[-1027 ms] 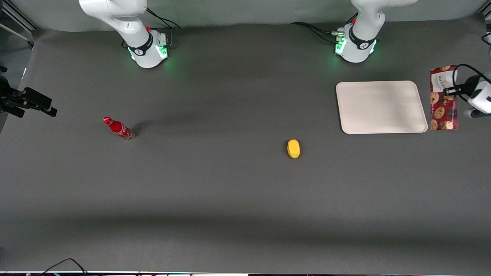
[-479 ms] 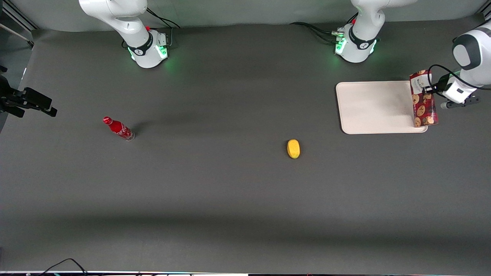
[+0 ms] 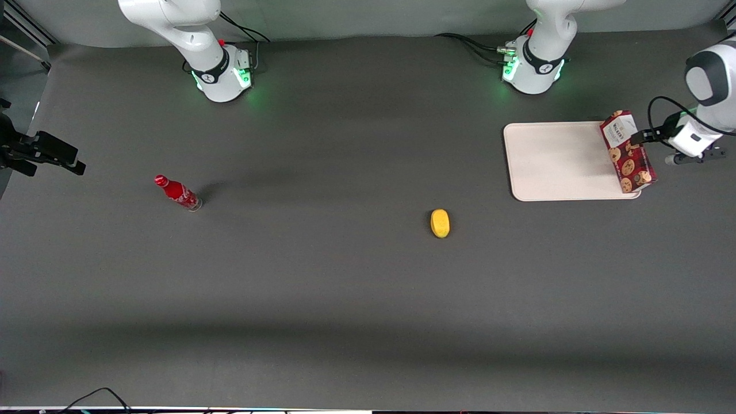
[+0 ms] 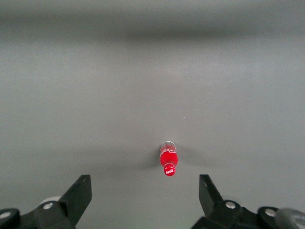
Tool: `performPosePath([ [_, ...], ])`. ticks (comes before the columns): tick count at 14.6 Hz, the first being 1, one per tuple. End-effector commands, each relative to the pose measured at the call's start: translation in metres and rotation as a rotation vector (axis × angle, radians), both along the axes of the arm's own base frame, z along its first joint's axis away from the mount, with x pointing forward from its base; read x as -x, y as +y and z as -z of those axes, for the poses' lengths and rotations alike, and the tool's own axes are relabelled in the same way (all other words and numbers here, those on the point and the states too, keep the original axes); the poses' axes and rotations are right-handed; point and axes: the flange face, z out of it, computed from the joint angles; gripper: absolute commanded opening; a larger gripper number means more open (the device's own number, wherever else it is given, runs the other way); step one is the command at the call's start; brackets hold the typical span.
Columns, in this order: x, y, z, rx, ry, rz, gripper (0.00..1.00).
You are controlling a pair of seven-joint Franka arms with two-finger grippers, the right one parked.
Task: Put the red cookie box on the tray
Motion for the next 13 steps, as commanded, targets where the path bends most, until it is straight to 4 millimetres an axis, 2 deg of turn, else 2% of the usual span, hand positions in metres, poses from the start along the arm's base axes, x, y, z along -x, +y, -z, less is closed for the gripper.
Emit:
performPosePath([
  [1, -0.074, -0.04, -0.104, -0.033, 0.001, 0.116, 1.0],
  [2, -0.096, -0.059, -0.14, -0.026, -0.019, 0.133, 1.0],
  [3, -0.109, -0.068, -0.173, 0.005, -0.039, 0.12, 1.0],
  [4, -0.117, -0.074, -0.198, 0.028, -0.057, 0.111, 1.0],
  [5, -0.125, -0.091, -0.22, 0.025, -0.066, 0.138, 1.0],
  [10, -0.139, -0.174, -0.282, 0.041, -0.092, 0.206, 1.0],
  [12, -0.15, -0.195, -0.305, 0.031, -0.131, 0.247, 1.0],
  [13, -0.15, -0.197, -0.31, 0.033, -0.137, 0.264, 1.0],
])
